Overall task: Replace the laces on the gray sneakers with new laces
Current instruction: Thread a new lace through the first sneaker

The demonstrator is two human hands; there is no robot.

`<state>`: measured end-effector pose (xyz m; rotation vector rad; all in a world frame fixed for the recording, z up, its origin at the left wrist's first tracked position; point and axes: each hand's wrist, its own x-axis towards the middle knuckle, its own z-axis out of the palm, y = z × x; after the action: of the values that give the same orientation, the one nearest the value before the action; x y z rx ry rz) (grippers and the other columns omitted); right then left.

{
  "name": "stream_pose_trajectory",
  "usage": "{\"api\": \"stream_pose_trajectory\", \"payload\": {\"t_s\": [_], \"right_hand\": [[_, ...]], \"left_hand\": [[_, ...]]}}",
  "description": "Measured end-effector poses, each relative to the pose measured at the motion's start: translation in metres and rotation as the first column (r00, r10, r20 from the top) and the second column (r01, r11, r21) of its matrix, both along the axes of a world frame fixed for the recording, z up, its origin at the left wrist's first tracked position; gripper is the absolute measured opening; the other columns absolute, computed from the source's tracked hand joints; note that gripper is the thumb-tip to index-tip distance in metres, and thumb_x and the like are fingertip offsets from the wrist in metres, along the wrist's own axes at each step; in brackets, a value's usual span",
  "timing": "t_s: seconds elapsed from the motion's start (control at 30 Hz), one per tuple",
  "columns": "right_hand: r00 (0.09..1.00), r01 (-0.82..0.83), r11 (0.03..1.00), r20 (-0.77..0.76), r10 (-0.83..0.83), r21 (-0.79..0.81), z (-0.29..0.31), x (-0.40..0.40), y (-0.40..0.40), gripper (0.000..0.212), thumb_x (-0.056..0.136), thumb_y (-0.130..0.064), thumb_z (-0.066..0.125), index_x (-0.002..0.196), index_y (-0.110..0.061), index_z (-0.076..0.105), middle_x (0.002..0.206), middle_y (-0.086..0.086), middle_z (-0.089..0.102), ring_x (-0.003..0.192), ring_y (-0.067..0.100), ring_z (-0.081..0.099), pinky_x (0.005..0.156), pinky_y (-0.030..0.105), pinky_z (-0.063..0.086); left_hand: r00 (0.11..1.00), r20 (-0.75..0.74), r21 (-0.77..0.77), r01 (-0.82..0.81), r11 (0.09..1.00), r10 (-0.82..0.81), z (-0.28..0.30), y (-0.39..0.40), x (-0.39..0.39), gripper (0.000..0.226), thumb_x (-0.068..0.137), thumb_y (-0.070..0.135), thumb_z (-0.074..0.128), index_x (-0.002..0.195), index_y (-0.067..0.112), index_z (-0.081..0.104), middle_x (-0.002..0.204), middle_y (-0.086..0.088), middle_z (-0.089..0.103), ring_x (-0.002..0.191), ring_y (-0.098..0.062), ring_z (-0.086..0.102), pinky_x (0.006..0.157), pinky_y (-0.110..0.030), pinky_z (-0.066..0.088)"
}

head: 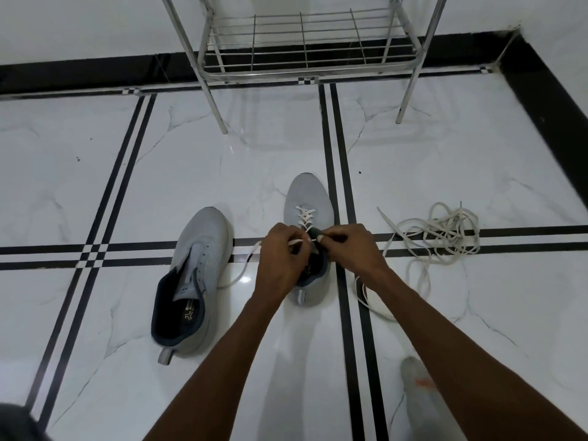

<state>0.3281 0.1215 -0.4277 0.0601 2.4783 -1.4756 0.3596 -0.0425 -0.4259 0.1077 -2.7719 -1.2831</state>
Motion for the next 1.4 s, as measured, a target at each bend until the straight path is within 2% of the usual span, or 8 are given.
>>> {"api": "stream_pose_trajectory", "payload": {"t_s": [0.1,0.3,0.57,0.73,0.93,1.03,1.2,1.4], "right_hand": [[0.983,0.048,0.983,0.183,-0.015,-0.176,-0.004,-0.004,0.004,0.016,0.093,-0.020,0.069,0.104,-0.014,0.079,0.091,0.006,0.077,0.088,0.027,0.074,0.077,0.039,0.063],[0.954,0.097,0.947,0.300,-0.001,-0.307,-0.002,-0.008,0.005,0.016,0.093,-0.019,0.070,0.105,-0.012,0.078,0.099,0.014,0.075,0.097,0.032,0.072,0.081,0.036,0.062],[0.954,0.098,0.941,0.298,0.003,-0.324,-0.006,-0.009,0.005,0.019,0.093,-0.021,0.071,0.107,-0.012,0.078,0.099,0.010,0.076,0.097,0.031,0.072,0.080,0.032,0.062],[0.962,0.127,0.919,0.271,-0.023,-0.372,-0.005,-0.005,0.004,0.020,0.091,-0.017,0.072,0.110,-0.010,0.076,0.099,0.007,0.077,0.093,0.021,0.073,0.074,0.025,0.059],[0.967,0.141,0.914,0.250,-0.046,-0.380,-0.006,-0.003,0.001,0.020,0.089,-0.014,0.075,0.109,-0.012,0.076,0.096,0.006,0.077,0.089,0.018,0.074,0.075,0.028,0.062],[0.968,0.136,0.908,0.249,-0.036,-0.396,-0.006,-0.003,0.002,0.016,0.089,-0.014,0.074,0.105,-0.016,0.077,0.094,0.004,0.077,0.085,0.013,0.074,0.072,0.024,0.061],[0.970,0.135,0.898,0.239,-0.034,-0.419,-0.007,-0.004,0.000,0.018,0.089,-0.018,0.075,0.107,-0.014,0.077,0.096,0.005,0.077,0.088,0.016,0.074,0.074,0.028,0.061],[0.939,0.157,0.894,0.343,-0.004,-0.419,-0.006,-0.013,0.002,0.022,0.093,-0.022,0.070,0.109,-0.008,0.073,0.098,0.012,0.073,0.083,0.017,0.068,0.070,0.028,0.060]], "left_hand": [[0.999,-0.020,-0.027,-0.032,0.999,0.032,0.000,0.005,0.001,0.006,0.091,0.015,0.070,0.093,0.010,0.072,0.093,-0.003,0.065,0.084,-0.010,0.054,0.075,0.001,0.035],[0.995,-0.050,-0.025,-0.088,0.996,0.086,-0.004,0.011,-0.002,0.005,0.093,0.014,0.069,0.093,0.009,0.070,0.095,-0.004,0.064,0.082,-0.009,0.054,0.075,0.000,0.037],[0.997,-0.051,-0.033,-0.065,0.997,0.063,-0.008,0.013,-0.006,0.007,0.094,0.015,0.067,0.094,0.008,0.070,0.094,-0.006,0.065,0.086,-0.013,0.055,0.075,-0.003,0.036],[0.999,-0.002,-0.068,-0.048,0.996,0.048,-0.011,0.013,-0.011,0.015,0.096,0.019,0.065,0.099,0.006,0.070,0.100,-0.010,0.066,0.092,-0.018,0.056,0.084,-0.024,0.045],[0.999,-0.044,-0.322,-0.011,0.947,-0.003,-0.010,0.009,-0.018,0.013,0.094,0.018,0.062,0.095,0.007,0.069,0.097,-0.011,0.064,0.093,-0.028,0.055,0.079,-0.037,0.042],[0.999,-0.043,-0.423,-0.003,0.906,-0.017,-0.011,0.012,-0.017,0.015,0.094,0.021,0.058,0.096,0.009,0.068,0.099,-0.010,0.064,0.097,-0.029,0.054,0.081,-0.041,0.039],[0.998,-0.040,-0.364,-0.051,0.930,0.039,-0.012,0.010,-0.017,0.017,0.095,0.025,0.059,0.097,0.013,0.071,0.100,-0.006,0.067,0.099,-0.025,0.054,0.083,-0.035,0.032],[0.982,-0.109,-0.291,-0.177,0.940,0.152,-0.006,0.008,-0.014,0.016,0.085,0.029,0.075,0.098,0.022,0.070,0.104,0.003,0.066,0.105,-0.022,0.051,0.086,-0.036,0.034]]}}
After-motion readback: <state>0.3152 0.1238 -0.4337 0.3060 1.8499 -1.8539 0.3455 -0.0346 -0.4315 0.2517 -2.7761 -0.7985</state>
